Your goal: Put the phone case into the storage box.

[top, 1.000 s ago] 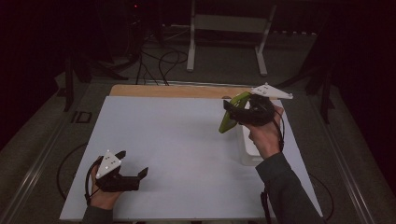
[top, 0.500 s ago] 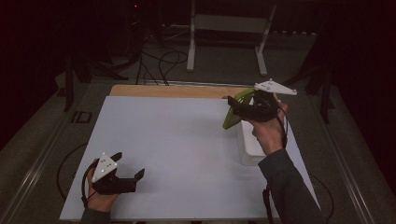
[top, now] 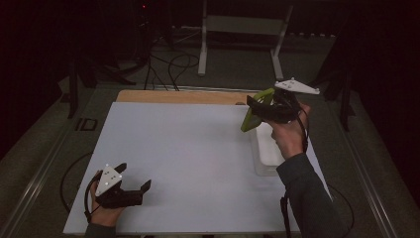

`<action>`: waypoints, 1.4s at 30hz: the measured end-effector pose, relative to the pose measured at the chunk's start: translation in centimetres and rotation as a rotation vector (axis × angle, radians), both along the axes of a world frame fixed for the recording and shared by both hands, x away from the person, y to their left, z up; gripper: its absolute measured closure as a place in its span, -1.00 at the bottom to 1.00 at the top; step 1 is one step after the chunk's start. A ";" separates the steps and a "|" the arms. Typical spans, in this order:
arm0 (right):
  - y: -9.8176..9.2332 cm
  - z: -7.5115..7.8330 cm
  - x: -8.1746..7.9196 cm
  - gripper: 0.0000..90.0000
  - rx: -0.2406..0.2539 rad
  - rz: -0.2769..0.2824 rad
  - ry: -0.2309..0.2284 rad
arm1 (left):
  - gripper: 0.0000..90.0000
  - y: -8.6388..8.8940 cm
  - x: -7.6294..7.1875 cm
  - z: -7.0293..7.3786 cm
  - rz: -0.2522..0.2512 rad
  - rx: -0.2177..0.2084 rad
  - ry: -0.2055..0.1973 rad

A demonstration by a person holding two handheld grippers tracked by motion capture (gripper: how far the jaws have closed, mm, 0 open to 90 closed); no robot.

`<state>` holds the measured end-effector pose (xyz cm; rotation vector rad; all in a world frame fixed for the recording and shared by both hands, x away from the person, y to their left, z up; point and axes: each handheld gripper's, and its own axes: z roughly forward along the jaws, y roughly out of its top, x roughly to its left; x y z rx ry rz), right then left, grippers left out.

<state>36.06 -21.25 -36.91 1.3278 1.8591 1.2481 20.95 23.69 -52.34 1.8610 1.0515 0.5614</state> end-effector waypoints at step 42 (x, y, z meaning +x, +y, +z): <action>-1.8 0.1 3.7 -0.65 -0.038 -0.130 0.057 | -1.00 0.4 -0.1 -0.3 0.031 0.005 0.008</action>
